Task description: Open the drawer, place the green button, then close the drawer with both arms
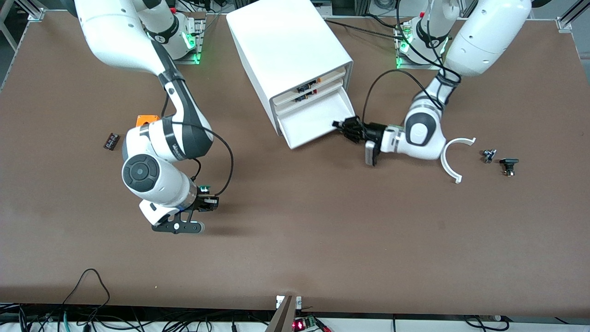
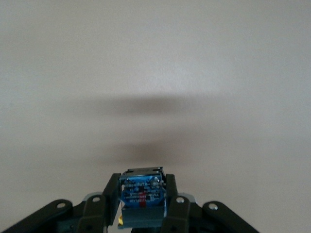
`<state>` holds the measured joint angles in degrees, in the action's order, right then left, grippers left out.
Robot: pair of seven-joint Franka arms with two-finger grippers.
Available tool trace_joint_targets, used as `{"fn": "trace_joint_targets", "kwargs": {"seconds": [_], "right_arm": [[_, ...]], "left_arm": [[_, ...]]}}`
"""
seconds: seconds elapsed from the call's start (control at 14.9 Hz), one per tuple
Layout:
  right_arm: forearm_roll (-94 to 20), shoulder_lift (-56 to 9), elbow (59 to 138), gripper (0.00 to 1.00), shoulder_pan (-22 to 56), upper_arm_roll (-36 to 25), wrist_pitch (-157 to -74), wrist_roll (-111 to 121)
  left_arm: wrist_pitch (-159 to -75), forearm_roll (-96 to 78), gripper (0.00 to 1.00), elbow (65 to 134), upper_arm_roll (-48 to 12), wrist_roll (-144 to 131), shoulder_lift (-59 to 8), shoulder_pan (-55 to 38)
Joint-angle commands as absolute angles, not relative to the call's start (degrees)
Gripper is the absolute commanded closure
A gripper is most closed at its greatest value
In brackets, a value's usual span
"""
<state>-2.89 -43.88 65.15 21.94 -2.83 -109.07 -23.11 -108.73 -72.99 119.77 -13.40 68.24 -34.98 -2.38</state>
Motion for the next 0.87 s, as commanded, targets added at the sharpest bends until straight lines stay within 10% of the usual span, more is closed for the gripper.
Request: {"fn": "trace_joint_targets", "kwargs": {"seconds": [0.0, 0.27, 0.33, 0.4, 0.8], "right_arm": [[-2.0, -44.1, 60.3, 1.0, 23.7, -3.1, -102.5, -29.7], [-2.1, -41.6, 59.0, 1.0, 26.8, -2.8, -97.0, -42.1], [-2.2, -41.1, 59.0, 1.0, 27.9, -2.8, -96.2, -46.1], [-2.2, -41.0, 58.9, 1.0, 29.2, -2.7, -95.4, -50.6], [-2.7, -38.7, 59.0, 1.0, 35.4, -2.0, -95.3, -76.0]], "left_arm": [[-109.1, -69.8, 1.0, 113.8, -11.5, 62.4, -35.9, -2.5], [-109.1, -67.9, 1.0, 110.5, -10.8, 62.2, -38.1, -1.8], [-109.1, -67.5, 0.28, 110.3, -10.7, 62.4, -38.1, -1.4], [-109.0, -67.3, 0.0, 110.2, -10.8, 62.3, -37.9, -1.1], [-106.8, -59.4, 0.0, 106.5, -10.6, 50.5, -33.7, 0.3]]}}
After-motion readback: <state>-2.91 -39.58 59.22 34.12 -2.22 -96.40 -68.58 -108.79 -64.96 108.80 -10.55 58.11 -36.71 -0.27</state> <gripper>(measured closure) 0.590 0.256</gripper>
